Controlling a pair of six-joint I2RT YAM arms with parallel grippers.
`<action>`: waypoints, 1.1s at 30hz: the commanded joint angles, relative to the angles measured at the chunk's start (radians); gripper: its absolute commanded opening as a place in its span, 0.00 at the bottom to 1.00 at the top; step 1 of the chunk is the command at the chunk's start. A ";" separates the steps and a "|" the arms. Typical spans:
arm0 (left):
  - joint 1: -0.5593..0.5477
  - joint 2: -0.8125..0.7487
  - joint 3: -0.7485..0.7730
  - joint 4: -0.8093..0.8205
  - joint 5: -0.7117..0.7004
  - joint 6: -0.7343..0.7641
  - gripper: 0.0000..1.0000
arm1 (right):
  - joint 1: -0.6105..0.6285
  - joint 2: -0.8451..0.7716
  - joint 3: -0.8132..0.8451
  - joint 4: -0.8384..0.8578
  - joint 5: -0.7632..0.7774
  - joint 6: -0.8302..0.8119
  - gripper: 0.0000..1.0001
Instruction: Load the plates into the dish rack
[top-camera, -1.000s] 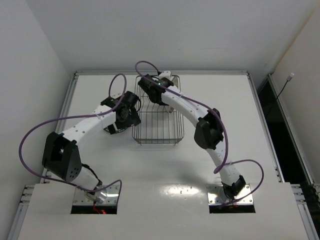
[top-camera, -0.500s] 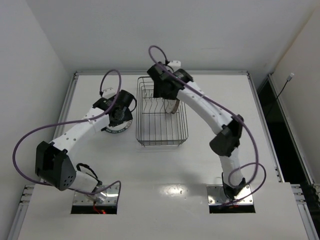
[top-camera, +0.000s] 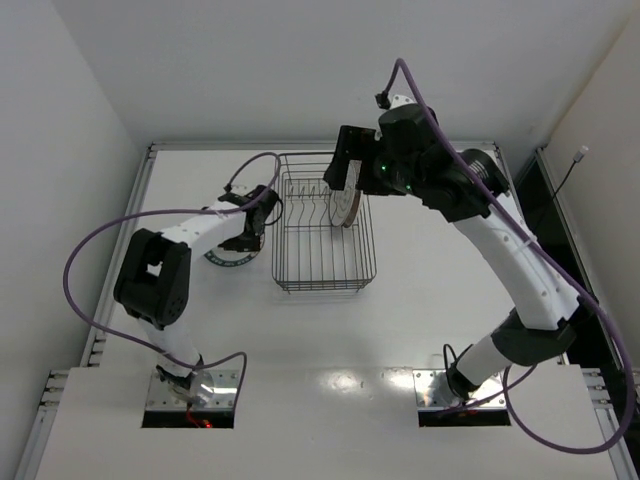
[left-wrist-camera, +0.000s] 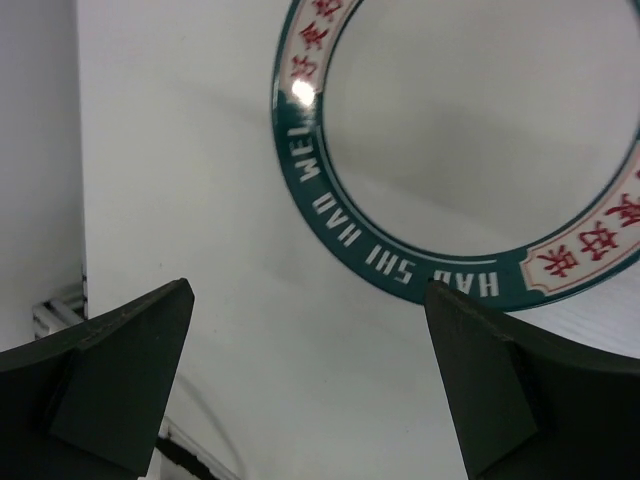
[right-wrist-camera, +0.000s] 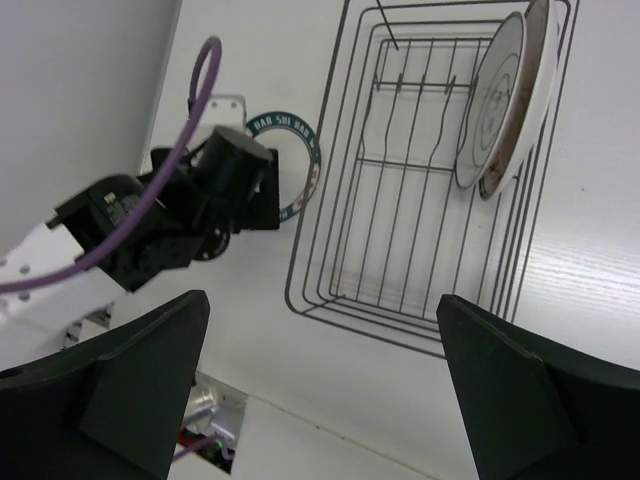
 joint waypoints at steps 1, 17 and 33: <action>0.018 -0.032 0.005 0.171 0.057 0.213 1.00 | -0.009 -0.067 -0.051 -0.016 -0.067 -0.068 0.96; 0.028 0.019 -0.102 0.373 0.468 0.495 1.00 | -0.018 -0.200 -0.217 -0.107 -0.067 -0.061 0.96; 0.028 0.335 0.093 0.245 0.355 0.422 0.77 | -0.018 -0.199 -0.163 -0.191 -0.038 -0.022 0.96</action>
